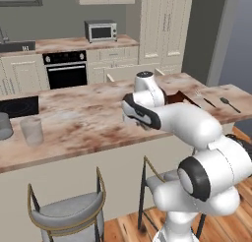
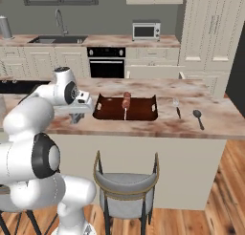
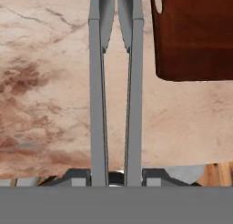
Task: Take the tongs from the drawer on the right and place them on the dining counter next to the tray containing the kebab skewer.
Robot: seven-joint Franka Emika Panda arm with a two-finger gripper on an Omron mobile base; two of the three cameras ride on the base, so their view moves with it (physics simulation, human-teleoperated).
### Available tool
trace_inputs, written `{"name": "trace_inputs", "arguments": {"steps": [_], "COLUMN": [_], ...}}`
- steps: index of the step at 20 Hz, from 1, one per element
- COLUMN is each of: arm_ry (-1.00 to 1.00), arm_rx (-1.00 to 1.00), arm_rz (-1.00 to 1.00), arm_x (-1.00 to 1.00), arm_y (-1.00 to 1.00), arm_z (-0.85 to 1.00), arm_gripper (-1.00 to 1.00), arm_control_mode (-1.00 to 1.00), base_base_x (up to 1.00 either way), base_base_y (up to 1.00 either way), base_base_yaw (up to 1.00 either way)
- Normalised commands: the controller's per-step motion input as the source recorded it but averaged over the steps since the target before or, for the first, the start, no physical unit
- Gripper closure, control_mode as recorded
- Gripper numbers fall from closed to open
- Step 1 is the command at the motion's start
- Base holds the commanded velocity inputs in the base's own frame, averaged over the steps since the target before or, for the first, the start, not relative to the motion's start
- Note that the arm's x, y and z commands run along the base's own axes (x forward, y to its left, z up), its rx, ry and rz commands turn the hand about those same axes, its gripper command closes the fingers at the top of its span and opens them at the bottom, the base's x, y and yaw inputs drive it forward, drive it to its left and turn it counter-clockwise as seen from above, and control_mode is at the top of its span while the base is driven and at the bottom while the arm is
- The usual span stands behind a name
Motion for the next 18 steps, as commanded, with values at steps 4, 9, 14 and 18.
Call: {"name": "trace_inputs", "arguments": {"steps": [4,9,14,18], "arm_ry": [0.01,0.00,-0.01,-0.03], "arm_rx": [0.00,0.00,0.00,0.00], "arm_rz": [0.00,-0.01,-0.03,-0.01], "arm_x": [0.49,0.45,0.32,0.26], "arm_y": [0.10,0.09,0.00,0.00], "arm_z": [0.00,0.00,0.00,-0.03], "arm_gripper": [1.00,1.00,1.00,1.00], "arm_control_mode": [-1.00,-1.00,-1.00,-1.00], "base_base_x": [0.00,0.00,0.00,0.00], "base_base_y": [0.00,0.00,0.00,0.00], "base_base_yaw": [0.00,0.00,0.00,0.00]}}
